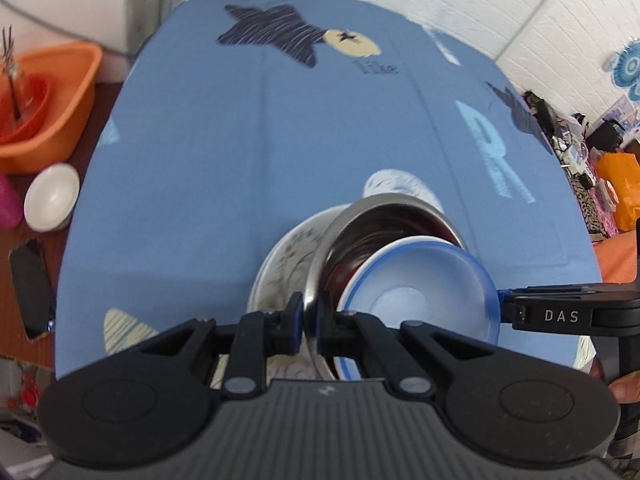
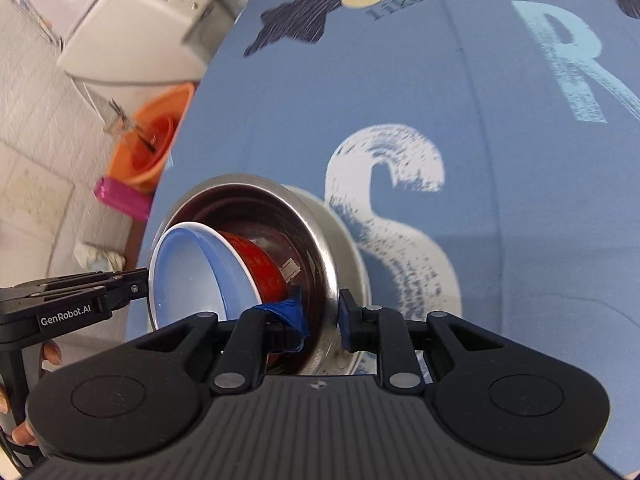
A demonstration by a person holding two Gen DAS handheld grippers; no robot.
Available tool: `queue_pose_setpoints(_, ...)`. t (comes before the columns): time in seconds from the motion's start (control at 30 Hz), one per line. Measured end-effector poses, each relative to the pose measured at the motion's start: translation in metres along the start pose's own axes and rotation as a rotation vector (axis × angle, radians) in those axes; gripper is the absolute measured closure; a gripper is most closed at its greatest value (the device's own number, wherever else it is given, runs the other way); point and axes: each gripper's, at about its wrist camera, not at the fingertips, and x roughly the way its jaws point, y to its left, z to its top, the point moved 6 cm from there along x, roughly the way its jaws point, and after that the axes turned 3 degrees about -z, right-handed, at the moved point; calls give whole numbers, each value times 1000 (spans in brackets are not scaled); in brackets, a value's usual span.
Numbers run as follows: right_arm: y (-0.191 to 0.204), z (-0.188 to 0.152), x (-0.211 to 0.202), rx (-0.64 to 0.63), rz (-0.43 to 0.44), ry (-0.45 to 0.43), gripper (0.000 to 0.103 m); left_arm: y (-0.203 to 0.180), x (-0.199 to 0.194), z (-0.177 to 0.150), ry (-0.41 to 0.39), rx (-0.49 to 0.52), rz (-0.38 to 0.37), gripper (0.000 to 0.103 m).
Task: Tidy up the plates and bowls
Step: 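Lift the nested bowls with the left gripper and carry them over the plate stack, then lower the bowls onto the plate stack and open the left gripper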
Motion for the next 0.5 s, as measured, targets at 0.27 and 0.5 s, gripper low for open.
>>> queue_pose_setpoints(0.27, 13, 7, -3, -92, -124, -56, 96, 13, 3, -5, -35, -49, -39, 91)
queue_pose_setpoints(0.5, 6, 16, -61, -130, -166, -314, 93, 19, -58, 5, -288, -26, 72, 48)
